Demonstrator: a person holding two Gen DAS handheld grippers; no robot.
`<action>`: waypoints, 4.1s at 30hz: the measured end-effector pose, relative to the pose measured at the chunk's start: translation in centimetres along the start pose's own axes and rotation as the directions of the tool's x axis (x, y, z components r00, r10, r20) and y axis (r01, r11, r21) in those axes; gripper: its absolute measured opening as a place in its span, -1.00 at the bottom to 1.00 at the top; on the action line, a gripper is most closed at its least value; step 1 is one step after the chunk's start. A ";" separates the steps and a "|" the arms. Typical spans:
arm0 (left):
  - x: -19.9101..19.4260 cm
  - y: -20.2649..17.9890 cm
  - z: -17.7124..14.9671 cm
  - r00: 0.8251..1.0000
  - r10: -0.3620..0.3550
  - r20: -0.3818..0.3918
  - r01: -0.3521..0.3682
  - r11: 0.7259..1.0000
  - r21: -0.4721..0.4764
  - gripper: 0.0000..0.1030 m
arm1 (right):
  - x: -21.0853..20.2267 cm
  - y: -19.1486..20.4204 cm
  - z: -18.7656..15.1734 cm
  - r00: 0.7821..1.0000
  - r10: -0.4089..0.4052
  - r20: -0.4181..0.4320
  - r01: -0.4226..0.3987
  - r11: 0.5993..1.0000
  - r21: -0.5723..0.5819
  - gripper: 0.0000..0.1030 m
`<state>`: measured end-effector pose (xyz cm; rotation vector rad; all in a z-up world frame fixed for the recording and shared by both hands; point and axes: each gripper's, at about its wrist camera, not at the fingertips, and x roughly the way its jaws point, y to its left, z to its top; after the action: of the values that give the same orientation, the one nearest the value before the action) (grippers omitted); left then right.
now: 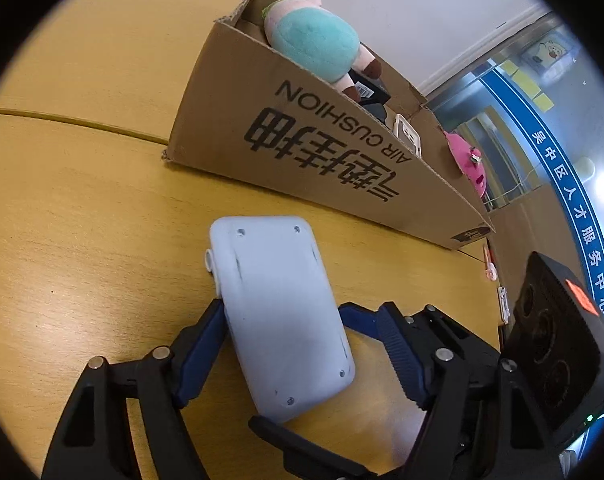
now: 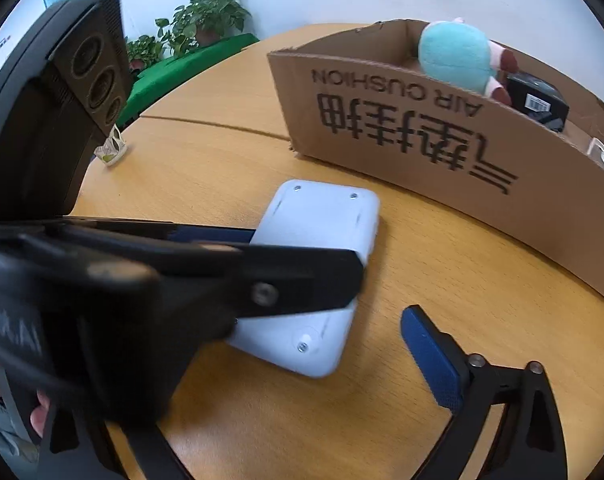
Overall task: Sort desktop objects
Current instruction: 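Lift the white power bank with both grippers and lower it into the box, then open both grippers and pull them back from the box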
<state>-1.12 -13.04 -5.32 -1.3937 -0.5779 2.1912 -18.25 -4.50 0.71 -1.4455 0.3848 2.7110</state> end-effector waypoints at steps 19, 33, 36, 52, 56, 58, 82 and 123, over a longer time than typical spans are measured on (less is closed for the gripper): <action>3.6 -4.3 -3.2 0.992 -0.090 -0.092 0.093 0.995 0.024 0.05 | -4.0 -3.5 -4.4 0.995 -0.096 -0.009 0.097 0.993 0.074 0.41; -0.4 -8.5 -2.2 0.998 -0.064 0.000 0.063 0.991 0.120 -0.40 | -7.8 -2.9 -3.0 0.984 -0.084 0.156 0.067 0.992 0.109 0.29; -1.7 -9.8 -0.8 0.996 -0.084 0.031 0.079 0.986 0.149 -0.40 | -10.0 -2.9 -1.6 0.970 -0.092 0.227 0.070 0.992 0.102 0.29; -2.2 -19.5 9.3 0.989 -0.144 0.032 0.124 0.927 0.354 -0.44 | -18.2 -9.3 5.3 0.905 -0.166 0.392 0.090 0.975 0.204 0.28; 0.1 -21.5 12.1 0.985 -0.173 -0.021 0.169 0.919 0.357 -0.45 | -19.0 -12.5 6.7 0.905 -0.183 0.383 0.093 0.966 0.241 0.28; 1.8 -22.1 13.2 0.981 -0.185 -0.050 0.191 0.917 0.350 -0.46 | -19.1 -14.7 7.4 0.915 -0.183 0.360 0.089 0.961 0.262 0.28; 22.7 -16.7 14.3 0.899 -0.143 -0.415 0.118 0.989 -0.085 -0.46 | -4.9 -31.8 5.8 0.979 0.057 -0.198 0.042 0.884 0.465 0.27; -2.3 -14.8 6.0 0.761 0.282 0.584 -0.519 0.805 0.287 0.65 | -14.7 -19.0 2.4 0.821 -0.446 0.355 0.313 0.873 0.373 1.00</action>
<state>-3.33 -3.20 7.27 -0.7223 0.0977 2.8535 -8.99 15.56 10.42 -0.7137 0.3993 2.4063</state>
